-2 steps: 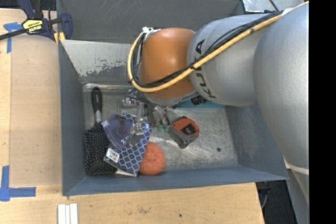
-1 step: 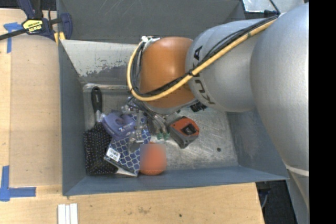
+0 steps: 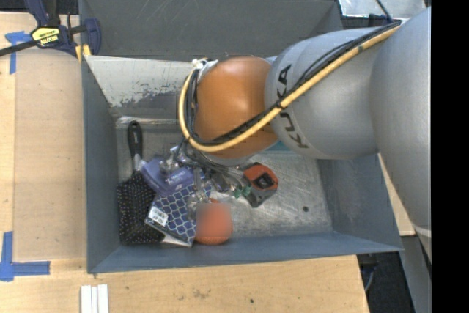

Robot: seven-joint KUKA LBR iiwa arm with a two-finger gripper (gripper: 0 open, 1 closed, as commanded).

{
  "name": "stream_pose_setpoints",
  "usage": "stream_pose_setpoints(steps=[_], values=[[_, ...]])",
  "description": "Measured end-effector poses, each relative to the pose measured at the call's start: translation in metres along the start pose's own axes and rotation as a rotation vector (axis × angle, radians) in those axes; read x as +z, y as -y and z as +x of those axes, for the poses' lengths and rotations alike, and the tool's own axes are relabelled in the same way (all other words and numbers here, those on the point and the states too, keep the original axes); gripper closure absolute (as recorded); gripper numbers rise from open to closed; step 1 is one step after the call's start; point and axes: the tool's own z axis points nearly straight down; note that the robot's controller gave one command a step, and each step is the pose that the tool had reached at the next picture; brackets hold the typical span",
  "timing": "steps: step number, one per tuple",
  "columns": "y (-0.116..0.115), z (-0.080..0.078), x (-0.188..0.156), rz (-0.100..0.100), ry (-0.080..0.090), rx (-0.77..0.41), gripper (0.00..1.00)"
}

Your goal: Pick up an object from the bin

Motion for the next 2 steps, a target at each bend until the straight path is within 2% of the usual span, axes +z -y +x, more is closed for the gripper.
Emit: stream_pose_setpoints(steps=[1, 2], values=[[0.0071, -0.0092, 0.0394, 0.013, 0.058, -0.108, 0.00], [0.0054, -0.0180, 0.0343, 0.012, 0.097, -0.113, 1.00]])
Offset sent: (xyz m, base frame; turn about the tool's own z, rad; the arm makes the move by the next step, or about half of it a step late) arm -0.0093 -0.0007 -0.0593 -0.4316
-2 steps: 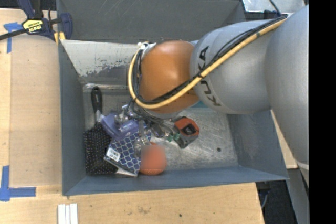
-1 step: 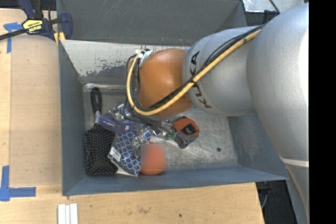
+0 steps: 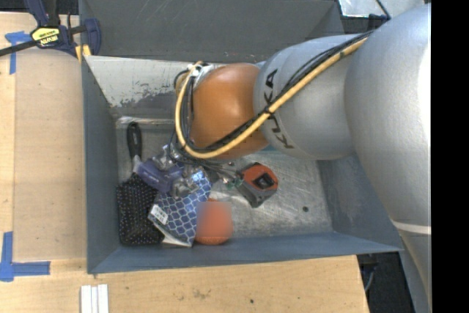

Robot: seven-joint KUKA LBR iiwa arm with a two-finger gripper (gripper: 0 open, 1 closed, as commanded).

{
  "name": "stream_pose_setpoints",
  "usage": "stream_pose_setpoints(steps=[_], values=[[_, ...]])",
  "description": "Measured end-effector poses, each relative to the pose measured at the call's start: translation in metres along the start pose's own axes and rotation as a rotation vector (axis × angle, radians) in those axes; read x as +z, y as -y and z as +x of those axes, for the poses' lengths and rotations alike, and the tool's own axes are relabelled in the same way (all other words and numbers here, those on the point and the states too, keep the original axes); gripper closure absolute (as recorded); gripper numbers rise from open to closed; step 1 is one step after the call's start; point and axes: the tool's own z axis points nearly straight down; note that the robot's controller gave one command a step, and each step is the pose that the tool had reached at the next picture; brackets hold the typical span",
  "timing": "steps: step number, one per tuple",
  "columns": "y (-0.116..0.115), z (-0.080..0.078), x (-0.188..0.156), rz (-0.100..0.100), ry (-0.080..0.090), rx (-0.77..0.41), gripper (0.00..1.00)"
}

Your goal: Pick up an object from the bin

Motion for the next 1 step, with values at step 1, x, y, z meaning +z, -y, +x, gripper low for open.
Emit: stream_pose_setpoints(steps=[1], values=[[0.0000, 0.0000, 0.0000, 0.000, 0.000, 0.000, 1.00]])
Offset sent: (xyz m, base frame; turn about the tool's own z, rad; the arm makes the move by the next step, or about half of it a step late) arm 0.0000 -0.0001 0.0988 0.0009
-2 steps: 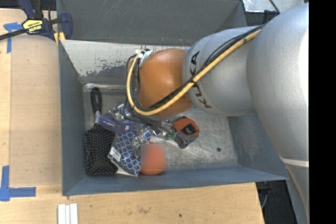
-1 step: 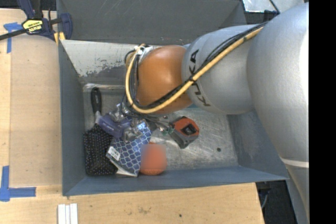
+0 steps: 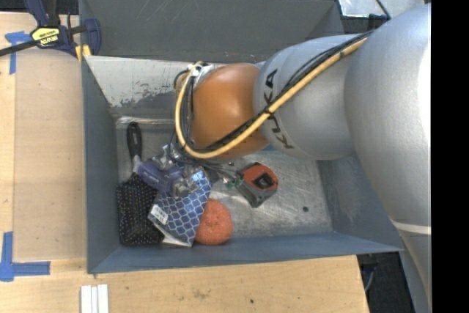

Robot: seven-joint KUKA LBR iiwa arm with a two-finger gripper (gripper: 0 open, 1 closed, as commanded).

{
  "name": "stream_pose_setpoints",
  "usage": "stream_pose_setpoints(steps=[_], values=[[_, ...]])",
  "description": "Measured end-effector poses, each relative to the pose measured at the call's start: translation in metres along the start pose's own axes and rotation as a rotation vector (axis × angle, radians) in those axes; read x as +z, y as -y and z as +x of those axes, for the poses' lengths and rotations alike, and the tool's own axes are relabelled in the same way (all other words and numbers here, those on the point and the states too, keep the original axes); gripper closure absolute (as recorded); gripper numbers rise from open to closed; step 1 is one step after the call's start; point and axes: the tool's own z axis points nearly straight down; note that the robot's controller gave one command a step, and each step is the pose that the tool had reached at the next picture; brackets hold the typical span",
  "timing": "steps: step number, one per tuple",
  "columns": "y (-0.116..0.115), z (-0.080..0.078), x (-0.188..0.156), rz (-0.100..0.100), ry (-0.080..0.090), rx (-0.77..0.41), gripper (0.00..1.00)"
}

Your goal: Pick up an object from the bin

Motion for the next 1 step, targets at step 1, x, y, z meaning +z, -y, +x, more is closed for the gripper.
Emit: stream_pose_setpoints(steps=[1], values=[[0.0000, 0.0000, 0.0000, 0.000, 0.000, 0.000, 1.00]])
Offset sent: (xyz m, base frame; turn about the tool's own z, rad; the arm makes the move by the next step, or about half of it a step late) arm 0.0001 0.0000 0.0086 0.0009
